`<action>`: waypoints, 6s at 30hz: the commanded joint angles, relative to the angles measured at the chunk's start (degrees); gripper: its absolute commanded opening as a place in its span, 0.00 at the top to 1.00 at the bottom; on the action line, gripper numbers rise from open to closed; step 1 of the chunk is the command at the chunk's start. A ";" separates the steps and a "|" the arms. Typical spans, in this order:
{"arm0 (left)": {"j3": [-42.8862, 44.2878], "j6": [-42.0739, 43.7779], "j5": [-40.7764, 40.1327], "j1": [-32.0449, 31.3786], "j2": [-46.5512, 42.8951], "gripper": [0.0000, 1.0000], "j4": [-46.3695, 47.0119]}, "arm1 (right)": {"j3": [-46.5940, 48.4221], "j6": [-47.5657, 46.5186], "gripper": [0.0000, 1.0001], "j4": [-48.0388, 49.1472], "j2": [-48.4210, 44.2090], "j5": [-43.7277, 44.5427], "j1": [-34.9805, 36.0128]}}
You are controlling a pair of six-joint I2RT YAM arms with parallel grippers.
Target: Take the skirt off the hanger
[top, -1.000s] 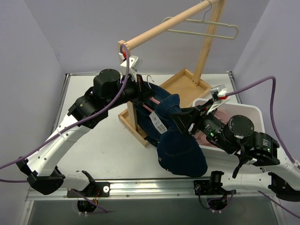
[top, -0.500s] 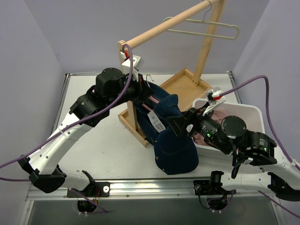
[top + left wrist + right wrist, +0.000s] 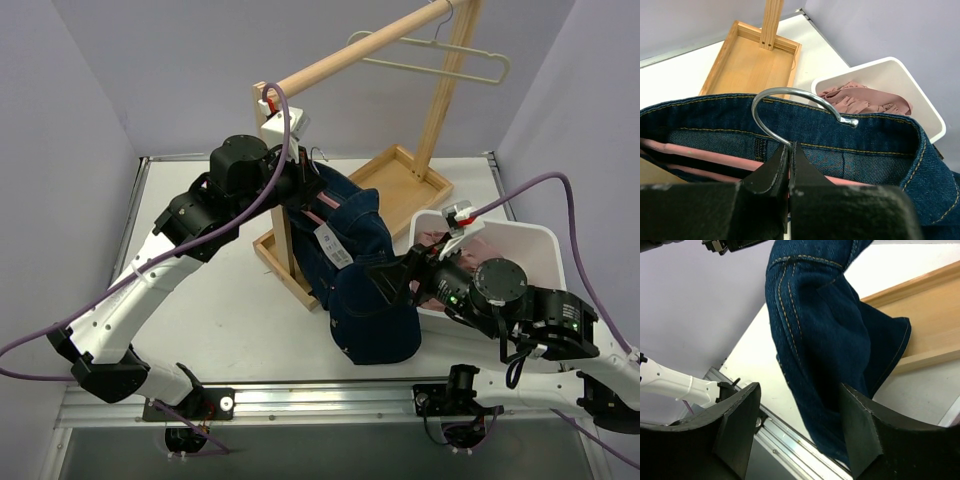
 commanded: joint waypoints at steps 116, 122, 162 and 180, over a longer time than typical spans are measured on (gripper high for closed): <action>4.26 -5.76 8.81 3.52 -2.14 0.98 4.26 | -18.66 4.25 1.00 -4.40 -32.60 -10.92 -15.54; 3.91 -8.40 12.14 3.61 -3.02 0.98 5.57 | -19.63 3.54 1.00 -0.10 -27.68 -12.15 -15.55; 5.84 -13.67 19.79 4.31 -4.25 0.98 7.59 | -19.54 5.30 1.00 -4.34 -32.51 -11.01 -18.62; -3.21 -30.18 42.64 4.58 -7.68 0.98 24.90 | -5.58 -4.98 1.00 14.32 -2.02 -1.43 -18.62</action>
